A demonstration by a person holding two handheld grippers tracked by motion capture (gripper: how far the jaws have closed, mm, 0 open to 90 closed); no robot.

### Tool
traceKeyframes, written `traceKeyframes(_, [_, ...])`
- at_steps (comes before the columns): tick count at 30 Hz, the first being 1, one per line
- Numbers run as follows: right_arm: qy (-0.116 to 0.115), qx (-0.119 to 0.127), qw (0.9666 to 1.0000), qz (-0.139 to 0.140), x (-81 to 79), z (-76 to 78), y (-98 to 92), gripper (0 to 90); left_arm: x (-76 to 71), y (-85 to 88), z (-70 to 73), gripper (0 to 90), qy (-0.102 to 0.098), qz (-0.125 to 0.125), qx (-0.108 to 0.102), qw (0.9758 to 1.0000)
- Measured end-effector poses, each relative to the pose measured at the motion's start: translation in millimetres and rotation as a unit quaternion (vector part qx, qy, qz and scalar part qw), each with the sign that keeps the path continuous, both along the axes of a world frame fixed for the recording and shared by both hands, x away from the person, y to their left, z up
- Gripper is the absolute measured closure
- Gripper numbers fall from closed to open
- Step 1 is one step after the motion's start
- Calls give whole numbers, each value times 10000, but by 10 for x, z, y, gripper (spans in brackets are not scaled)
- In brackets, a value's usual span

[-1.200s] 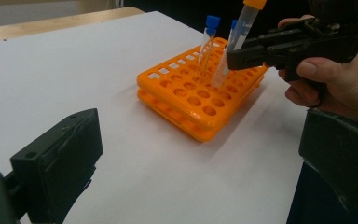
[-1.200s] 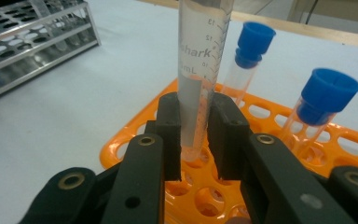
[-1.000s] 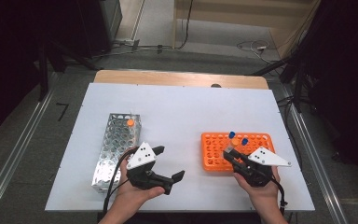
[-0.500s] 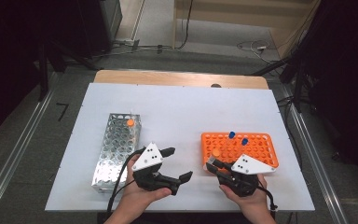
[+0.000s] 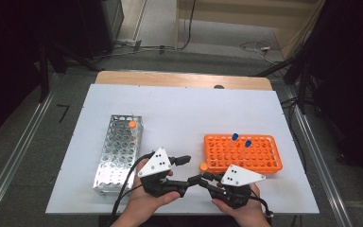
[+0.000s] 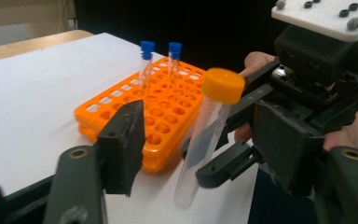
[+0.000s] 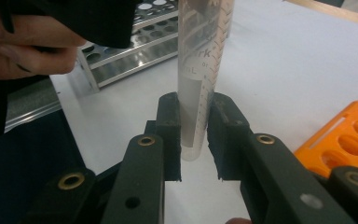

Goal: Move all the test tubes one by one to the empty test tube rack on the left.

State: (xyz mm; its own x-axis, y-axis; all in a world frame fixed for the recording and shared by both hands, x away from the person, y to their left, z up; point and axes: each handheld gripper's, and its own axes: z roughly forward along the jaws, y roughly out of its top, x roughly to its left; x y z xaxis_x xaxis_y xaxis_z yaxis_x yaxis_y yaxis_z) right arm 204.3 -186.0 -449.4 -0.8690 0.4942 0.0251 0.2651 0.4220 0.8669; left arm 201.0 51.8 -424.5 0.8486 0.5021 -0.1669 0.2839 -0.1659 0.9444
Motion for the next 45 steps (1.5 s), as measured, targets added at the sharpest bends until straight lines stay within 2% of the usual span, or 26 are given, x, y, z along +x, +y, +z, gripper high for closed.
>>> traceKeyframes(4, [8,-14,9999,110,-29,4,30,731,-8,-40,-8,445,-24,-90,20,10000])
traceKeyframes(8, [5,-26,9997,231,-52,5,56,731,-22,-71,-16,561,-114,-218,140,9996])
traceKeyframes(15, [10,-34,9995,308,-60,2,68,731,-32,-87,-20,679,-172,-356,163,9991])
traceKeyframes(29, [101,33,9994,323,-43,-9,57,722,-26,-79,-22,706,-211,-313,217,9991])
traceKeyframes(35, [122,99,9990,408,-46,-1,39,554,-14,-35,-3,706,-228,-187,181,9994])
traceKeyframes(45, [202,407,9985,307,10,51,-78,270,27,98,55,707,-270,78,103,9996])
